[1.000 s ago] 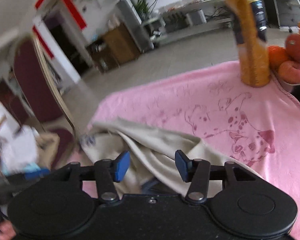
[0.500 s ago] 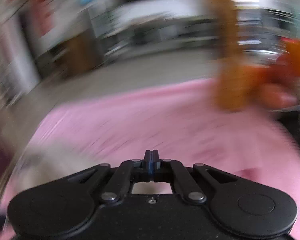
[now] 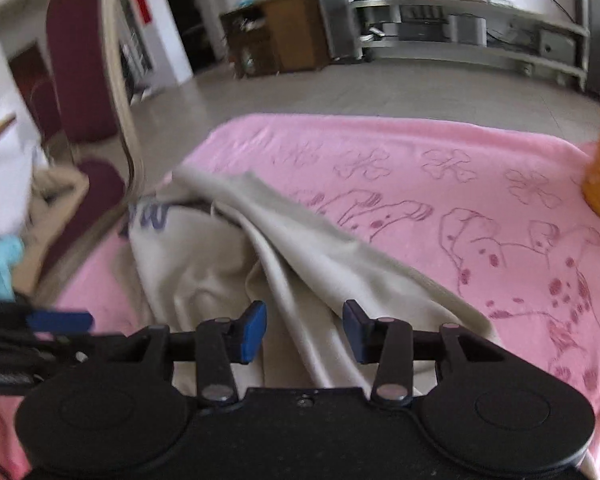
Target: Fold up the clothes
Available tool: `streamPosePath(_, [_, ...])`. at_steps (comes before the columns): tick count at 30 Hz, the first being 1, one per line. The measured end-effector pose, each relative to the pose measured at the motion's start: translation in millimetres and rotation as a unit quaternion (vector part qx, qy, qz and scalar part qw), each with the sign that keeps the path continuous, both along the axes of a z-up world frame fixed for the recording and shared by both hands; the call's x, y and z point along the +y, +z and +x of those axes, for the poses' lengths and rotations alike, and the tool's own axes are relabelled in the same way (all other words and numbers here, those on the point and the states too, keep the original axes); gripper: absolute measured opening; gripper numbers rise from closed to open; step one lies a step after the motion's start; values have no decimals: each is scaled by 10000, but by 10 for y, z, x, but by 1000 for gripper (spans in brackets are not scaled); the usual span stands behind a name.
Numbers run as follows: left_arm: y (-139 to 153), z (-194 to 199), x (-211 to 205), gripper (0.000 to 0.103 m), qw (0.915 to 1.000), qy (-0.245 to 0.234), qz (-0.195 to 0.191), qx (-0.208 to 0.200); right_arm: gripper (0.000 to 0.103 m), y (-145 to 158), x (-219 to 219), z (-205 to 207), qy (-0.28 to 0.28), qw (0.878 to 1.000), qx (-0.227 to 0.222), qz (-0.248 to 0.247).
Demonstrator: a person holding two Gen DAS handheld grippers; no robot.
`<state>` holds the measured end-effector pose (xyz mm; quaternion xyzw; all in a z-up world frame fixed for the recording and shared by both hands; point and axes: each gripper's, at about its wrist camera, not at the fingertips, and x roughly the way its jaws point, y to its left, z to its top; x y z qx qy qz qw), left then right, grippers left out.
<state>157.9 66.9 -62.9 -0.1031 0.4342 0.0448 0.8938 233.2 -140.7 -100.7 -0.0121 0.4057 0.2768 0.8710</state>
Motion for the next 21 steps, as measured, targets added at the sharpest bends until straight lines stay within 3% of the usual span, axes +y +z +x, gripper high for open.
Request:
streamPosePath(1, [-4,4,-6,62,10000,-19,-2,1,6,-3,-7,27,-170,9998,-47,-22])
streamPosePath(2, [-9,6,-8,62,10000,-32,-2,5,2,-5,-15,54,-342,9994,-94,-39])
streamPosePath(4, [-18,10,-13,62,10000,-57,-3,14,2,103,-189,175,-1099,9929,-224,392])
streamPosePath(6, [-20,10,-3,62,10000,-50,-12,16,1,238,-472,262,-1868,9787,-419,741])
streamPosePath(8, [-24,8,12,62,10000,-31,-29,23,2,308,-817,319,-2753,9559,-535,876])
streamPosePath(11, [-18,-4,22,62,10000,-25,-55,13,7,293,-1231,376,-3619,9295,-365,612])
streamPosePath(13, [-9,-13,23,62,10000,-18,-62,-3,13,309,-1352,361,-3584,9313,-93,639])
streamPosePath(15, [-2,-16,28,62,10000,4,-67,-11,22,440,-1251,229,-3384,9388,-325,554])
streamPosePath(18, [2,-22,38,62,10000,51,-68,-3,27,619,-838,13,-2323,9675,-795,606])
streamPosePath(20, [-10,-16,60,62,9999,104,-76,34,28,574,-507,-22,-1213,9886,-504,741])
streamPosePath(21, [-17,-10,75,62,9999,132,-89,53,27,501,-326,-32,-802,9935,-329,741])
